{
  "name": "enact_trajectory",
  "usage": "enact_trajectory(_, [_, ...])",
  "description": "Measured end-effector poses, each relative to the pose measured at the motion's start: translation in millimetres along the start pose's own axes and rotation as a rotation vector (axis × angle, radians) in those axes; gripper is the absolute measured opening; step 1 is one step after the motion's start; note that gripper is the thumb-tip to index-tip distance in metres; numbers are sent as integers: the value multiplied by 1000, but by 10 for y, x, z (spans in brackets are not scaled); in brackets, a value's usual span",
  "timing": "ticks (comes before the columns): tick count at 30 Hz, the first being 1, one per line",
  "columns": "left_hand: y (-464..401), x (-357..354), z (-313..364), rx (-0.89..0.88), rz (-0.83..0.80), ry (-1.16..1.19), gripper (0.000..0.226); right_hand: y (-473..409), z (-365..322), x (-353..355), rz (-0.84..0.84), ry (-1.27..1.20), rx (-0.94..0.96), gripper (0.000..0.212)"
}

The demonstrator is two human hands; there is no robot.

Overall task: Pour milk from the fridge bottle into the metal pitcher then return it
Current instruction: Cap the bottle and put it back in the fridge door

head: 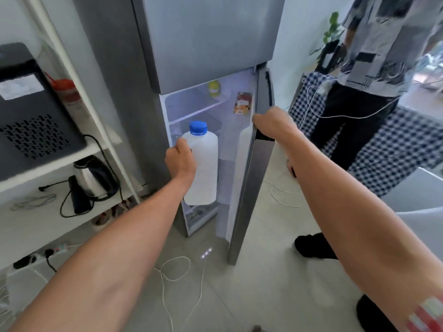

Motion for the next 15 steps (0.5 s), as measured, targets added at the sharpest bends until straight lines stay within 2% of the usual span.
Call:
enact_trajectory(2, [92,-202,-4,32,-42,46,41,60,192,190,32,42,-14,32])
enact_trajectory(5, [254,-528,-47,108,-118,102,34,127,477,403,76,75,-60,53])
enact_trajectory(7, [381,-702,-51,157,-119,161,34,138,652,506,104,111,-66,56])
enact_trajectory(11, [626,-976,-20,234,-64,282,30,184,918,769,246,168,-32,44])
enact_trajectory(15, [751,-1334,-226,401,-119,384,39,234,1037,947,422,253,62,33])
Point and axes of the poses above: each hand's wrist, its own y-axis away from the middle knuckle, its own x-axis out of the back of the hand, z = x × y, the point moved 9 cm from there along -y, towards the middle knuckle, and after that the axes turned 12 degrees about -y, right-handed, at the moved point
